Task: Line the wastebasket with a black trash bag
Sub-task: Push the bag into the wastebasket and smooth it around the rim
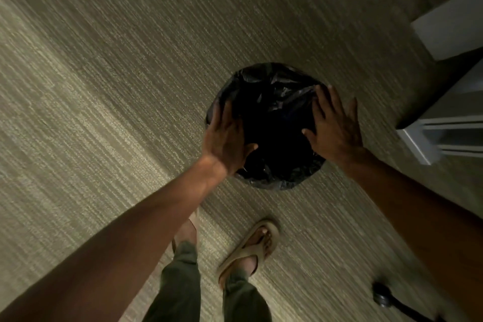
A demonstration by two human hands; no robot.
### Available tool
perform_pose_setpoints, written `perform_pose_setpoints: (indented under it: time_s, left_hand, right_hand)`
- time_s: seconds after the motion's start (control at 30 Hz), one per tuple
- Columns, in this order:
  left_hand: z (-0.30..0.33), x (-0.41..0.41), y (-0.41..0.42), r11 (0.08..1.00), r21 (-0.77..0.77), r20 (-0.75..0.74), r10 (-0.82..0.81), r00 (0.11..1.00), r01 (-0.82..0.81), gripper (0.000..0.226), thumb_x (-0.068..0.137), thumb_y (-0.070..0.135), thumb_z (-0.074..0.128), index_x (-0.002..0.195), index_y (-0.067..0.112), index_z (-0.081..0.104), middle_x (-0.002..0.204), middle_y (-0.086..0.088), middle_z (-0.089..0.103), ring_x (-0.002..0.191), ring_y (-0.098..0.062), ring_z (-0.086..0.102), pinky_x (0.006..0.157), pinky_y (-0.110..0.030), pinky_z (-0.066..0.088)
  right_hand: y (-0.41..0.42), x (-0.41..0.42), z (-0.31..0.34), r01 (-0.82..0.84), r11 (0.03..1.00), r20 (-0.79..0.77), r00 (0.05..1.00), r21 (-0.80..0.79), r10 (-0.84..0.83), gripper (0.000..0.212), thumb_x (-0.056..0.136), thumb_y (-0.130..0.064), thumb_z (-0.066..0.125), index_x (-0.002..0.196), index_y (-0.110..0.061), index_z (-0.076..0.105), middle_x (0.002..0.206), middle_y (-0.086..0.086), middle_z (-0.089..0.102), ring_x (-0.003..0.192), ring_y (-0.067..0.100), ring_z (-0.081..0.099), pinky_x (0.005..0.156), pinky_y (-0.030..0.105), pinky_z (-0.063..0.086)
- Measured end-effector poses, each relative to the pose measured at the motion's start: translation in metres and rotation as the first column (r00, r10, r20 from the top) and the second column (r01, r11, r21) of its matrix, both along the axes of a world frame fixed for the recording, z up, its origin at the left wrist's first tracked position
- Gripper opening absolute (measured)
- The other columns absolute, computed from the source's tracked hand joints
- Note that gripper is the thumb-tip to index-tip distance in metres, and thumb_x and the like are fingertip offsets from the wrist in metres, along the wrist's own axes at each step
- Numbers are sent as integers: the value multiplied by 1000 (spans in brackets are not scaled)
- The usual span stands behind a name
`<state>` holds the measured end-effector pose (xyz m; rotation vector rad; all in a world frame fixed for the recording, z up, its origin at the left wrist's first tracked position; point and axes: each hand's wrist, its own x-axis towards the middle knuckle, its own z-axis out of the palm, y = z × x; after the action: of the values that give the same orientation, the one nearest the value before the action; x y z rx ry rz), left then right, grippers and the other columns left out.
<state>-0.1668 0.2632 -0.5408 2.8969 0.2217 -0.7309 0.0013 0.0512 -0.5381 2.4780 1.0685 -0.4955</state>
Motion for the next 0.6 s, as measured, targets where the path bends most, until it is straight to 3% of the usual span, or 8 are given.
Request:
perform_pose_setpoints:
  time_s: [0.13, 0.27, 0.33, 0.37, 0.4, 0.47, 0.53, 0.6]
  left_hand:
    - [-4, -3, 7, 1000, -17, -12, 25, 1000, -25, 84, 100, 66, 32, 166, 17, 13, 171, -9, 29, 160, -42, 8, 127, -61, -1]
    - [-3, -13, 8, 991, -123, 136, 68, 988, -51, 69, 101, 55, 42, 159, 18, 36, 168, -9, 33, 162, -35, 11, 125, -64, 10]
    - [4, -25, 2, 938, -271, 273, 290, 917, -216, 57, 101, 44, 50, 152, 19, 48, 162, -11, 42, 155, -34, 30, 121, -60, 25]
    - [7, -32, -2, 872, -351, 329, 455, 827, -341, 53, 99, 37, 55, 148, 16, 54, 156, -14, 49, 147, -35, 42, 116, -56, 34]
    - [8, -41, -5, 761, -431, 324, 632, 704, -485, 51, 97, 30, 60, 145, 13, 57, 149, -17, 53, 138, -36, 50, 111, -53, 43]
    - [8, -53, -10, 380, -543, 76, 910, 407, -749, 50, 96, 22, 65, 144, 13, 56, 144, -17, 54, 130, -36, 56, 107, -49, 51]
    - [3, -59, -12, -7, -539, -231, 963, 141, -842, 45, 97, 16, 67, 141, 14, 59, 134, -9, 63, 126, -33, 63, 104, -39, 53]
    - [-3, -62, -12, -202, -567, -393, 918, 48, -798, 29, 97, 11, 65, 126, 17, 69, 114, -2, 72, 117, -29, 69, 95, -35, 55]
  right_hand:
    - [-10, 0, 0, 29, 975, -29, 999, 222, -24, 67, 103, -54, 39, 159, -16, 33, 173, 9, 9, 159, 36, 10, 121, 68, 17]
    - [-15, -23, 12, 127, 742, -30, 989, 658, -143, 32, 99, -31, 60, 121, -8, 68, 152, 16, 51, 137, 38, 50, 106, 45, 44]
    - [-22, -48, 14, 288, 616, -79, 936, 733, -343, 27, 95, -27, 65, 115, -8, 69, 133, 19, 59, 122, 34, 56, 91, 33, 46]
    - [-28, -62, 14, 404, 549, -136, 876, 732, -463, 32, 94, -26, 66, 120, -7, 68, 129, 21, 58, 119, 34, 56, 88, 28, 44]
    - [-33, -74, 12, 538, 470, -209, 784, 700, -585, 38, 95, -25, 66, 128, -6, 64, 130, 23, 57, 120, 35, 56, 88, 28, 42]
    - [-47, -95, 2, 817, 263, -381, 491, 513, -783, 47, 98, -27, 63, 140, -6, 58, 139, 24, 55, 124, 39, 58, 96, 35, 47]
    - [-53, -107, -10, 963, 36, -556, 185, 268, -810, 41, 102, -27, 58, 139, -10, 60, 140, 20, 61, 123, 38, 62, 102, 45, 52]
    - [-50, -113, -16, 981, -142, -729, 0, 134, -684, 26, 103, -22, 56, 123, -14, 69, 128, 17, 70, 114, 36, 68, 98, 52, 56]
